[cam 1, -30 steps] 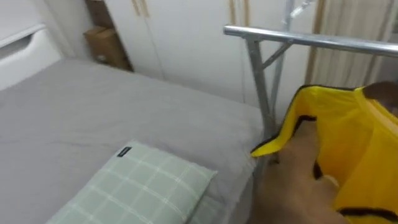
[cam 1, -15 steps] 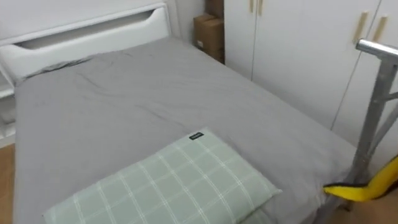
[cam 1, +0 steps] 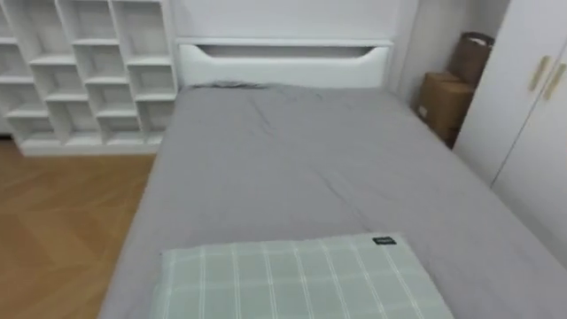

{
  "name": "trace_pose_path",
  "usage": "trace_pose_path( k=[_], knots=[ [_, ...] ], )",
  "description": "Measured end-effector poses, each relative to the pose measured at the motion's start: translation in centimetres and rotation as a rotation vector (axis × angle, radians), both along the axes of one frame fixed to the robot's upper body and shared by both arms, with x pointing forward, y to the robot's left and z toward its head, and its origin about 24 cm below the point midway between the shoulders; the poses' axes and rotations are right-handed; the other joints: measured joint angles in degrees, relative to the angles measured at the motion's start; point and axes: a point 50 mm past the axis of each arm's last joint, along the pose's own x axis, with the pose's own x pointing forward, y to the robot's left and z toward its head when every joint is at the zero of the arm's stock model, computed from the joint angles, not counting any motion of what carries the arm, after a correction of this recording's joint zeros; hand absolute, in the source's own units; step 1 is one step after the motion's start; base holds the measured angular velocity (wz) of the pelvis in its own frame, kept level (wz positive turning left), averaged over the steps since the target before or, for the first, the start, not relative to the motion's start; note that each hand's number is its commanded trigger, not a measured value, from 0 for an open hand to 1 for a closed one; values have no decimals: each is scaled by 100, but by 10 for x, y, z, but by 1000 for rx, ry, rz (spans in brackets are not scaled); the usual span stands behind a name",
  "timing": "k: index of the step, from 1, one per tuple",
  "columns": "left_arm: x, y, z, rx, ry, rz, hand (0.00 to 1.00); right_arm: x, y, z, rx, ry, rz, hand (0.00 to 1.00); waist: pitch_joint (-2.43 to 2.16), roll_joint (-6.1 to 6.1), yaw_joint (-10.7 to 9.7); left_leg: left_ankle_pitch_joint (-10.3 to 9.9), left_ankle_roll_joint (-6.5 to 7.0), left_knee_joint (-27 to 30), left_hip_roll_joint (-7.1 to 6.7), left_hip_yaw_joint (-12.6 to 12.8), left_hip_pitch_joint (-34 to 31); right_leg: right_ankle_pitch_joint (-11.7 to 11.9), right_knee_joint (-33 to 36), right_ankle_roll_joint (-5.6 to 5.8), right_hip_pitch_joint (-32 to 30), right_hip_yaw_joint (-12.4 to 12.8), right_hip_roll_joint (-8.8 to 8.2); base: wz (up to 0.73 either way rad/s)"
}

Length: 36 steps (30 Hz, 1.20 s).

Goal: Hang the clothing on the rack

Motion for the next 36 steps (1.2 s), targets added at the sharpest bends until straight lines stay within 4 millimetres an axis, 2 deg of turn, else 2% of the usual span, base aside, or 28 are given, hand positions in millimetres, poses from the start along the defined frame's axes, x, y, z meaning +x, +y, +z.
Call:
trace_pose_path(
  k=[1, 3, 4, 7, 8, 10, 13, 15, 18, 21, 22, 25, 31, 34, 36],
  knots=[
    [-3, 0, 0, -3, 9, 12, 0, 3, 2, 0, 2, 5, 26, 0, 0, -6, 88, 22, -37, 2, 8, -24, -38, -46, -5, -18, -17, -11, 13, 6],
    [-6, 1, 0, -6, 16, 38, 0, 7, 4, 0, 12, 10, 52, 0, 7, -22, 151, 37, -63, 6, 9, -88, -67, -118, 3, -35, -3, 0, 27, 18],
    [-13, 0, 1, -9, 37, 51, 0, 12, 5, 1, 17, 2, 67, 0, 9, -14, 184, 46, -79, 6, 9, -107, -61, -152, 5, -39, 14, 3, 31, 14],
    [-15, -5, -1, -19, 40, 67, 0, 24, 7, 2, 22, -23, 96, 0, 22, -46, 232, 41, -91, 55, -5, -175, -83, -270, -6, -37, 70, -37, 32, 13],
    [-15, -5, -1, -20, 39, 74, 0, 24, 7, 2, 22, -25, 96, 0, 23, -51, 218, 33, -104, 76, -16, -235, -98, -286, -13, -39, 97, -93, 33, 47],
    [-9, -6, -1, -20, 20, 57, 0, 25, 8, 2, 22, -24, 100, 0, 44, -110, 137, 12, -138, 226, -39, -422, -207, -324, -109, -39, 247, -372, 51, 62],
    [1, -5, -2, -15, -7, 45, 0, 24, 7, 2, 17, -22, 96, 0, 39, -125, 7, 10, -145, 366, -24, -399, -423, -388, -115, -48, 287, -727, 53, 62],
    [8, -4, -1, -10, -31, 32, 0, 20, 6, 2, 18, -11, 88, 0, 44, -116, -59, 12, -149, 430, -12, -334, -473, -423, -120, -39, 337, -878, 47, 45],
    [14, -4, -1, -5, -35, -42, 0, 11, 3, 1, 21, 0, 63, 0, 40, -81, -76, 13, -155, 418, -30, -349, -476, -437, -157, -31, 381, -947, 47, 14],
    [20, -4, -1, 3, -43, -92, 0, -5, 3, -2, 33, 25, -8, 0, 32, -53, -154, 13, -156, 397, -45, -335, -466, -436, -182, -30, 410, -877, 51, 6],
    [23, -4, -1, 4, -49, -106, 0, -11, 3, -2, 37, 34, -28, 0, 33, -47, -214, 13, -156, 378, -64, -334, -461, -437, -188, -31, 419, -707, 65, 14],
    [31, -6, -1, 4, -56, -165, 0, -14, 3, -2, 44, 27, -60, 0, 23, -23, -203, 25, -164, 280, -90, -307, -422, -439, -206, -36, 339, -342, 83, -5],
    [34, -6, -1, 12, -50, -235, 0, -18, 3, -3, 49, 24, -80, 0, 10, -5, -216, 26, -163, 194, -86, -221, -325, -426, -193, -53, 344, -152, 82, -9],
    [32, -8, -2, 7, -44, -250, 0, -17, 5, -3, 57, 17, -90, 0, 7, 7, -212, 25, -164, 206, -86, -219, -357, -418, -190, -55, 345, -149, 81, 0],
    [34, -11, -2, -2, -50, -254, 0, -15, 6, -3, 62, 11, -77, 0, 22, 25, -209, 25, -164, 212, -87, -214, -371, -409, -192, -54, 339, -146, 81, 0]
  ],
)
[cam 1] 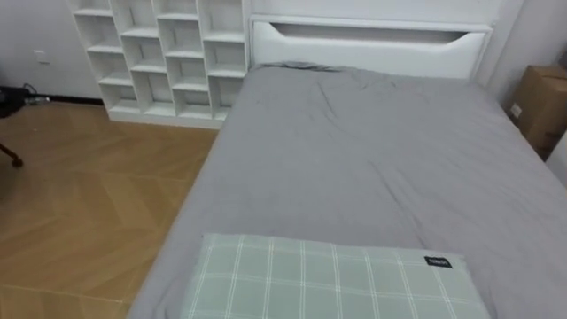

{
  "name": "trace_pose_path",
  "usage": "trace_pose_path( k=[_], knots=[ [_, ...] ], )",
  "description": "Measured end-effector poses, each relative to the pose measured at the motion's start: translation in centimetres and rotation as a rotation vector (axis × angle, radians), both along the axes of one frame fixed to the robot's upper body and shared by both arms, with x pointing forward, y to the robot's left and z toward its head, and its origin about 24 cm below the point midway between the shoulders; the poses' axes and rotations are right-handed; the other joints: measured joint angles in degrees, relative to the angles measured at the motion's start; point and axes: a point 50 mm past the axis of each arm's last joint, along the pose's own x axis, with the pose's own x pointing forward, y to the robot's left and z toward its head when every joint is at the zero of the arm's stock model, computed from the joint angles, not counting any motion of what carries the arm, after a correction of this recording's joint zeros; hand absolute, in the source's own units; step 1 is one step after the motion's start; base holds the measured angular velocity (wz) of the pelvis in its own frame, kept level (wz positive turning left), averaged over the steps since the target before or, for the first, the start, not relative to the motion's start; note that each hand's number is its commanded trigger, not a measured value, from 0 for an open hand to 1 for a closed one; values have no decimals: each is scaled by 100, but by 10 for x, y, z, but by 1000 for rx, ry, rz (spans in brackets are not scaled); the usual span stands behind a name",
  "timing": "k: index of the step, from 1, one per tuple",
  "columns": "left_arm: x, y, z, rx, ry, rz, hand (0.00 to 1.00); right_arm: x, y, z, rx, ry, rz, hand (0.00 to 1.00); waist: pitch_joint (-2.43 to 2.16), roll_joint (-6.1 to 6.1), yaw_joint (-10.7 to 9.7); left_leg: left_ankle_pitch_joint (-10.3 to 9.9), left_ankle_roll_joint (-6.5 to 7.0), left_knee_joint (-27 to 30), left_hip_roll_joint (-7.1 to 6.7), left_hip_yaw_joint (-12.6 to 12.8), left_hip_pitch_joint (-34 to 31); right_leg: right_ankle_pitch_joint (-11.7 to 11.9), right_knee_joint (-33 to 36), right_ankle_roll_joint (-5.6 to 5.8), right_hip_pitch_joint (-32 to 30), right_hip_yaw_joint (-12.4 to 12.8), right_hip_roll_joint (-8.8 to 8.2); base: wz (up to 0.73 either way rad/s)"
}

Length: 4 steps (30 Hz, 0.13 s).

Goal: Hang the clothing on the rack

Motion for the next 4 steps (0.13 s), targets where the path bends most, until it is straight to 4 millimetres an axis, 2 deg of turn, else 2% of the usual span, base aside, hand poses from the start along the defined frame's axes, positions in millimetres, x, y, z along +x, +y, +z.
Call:
trace_pose_path(
  k=[4],
  knots=[
    [1, -3, -1, -14, -13, -20, 0, 2, 3, 0, 13, -22, 19, 0, 8, 39, 15, 0, 0, 9, 0, 13, 1, 3, 1, 2, 7, 2, -1, 0]
  ],
)
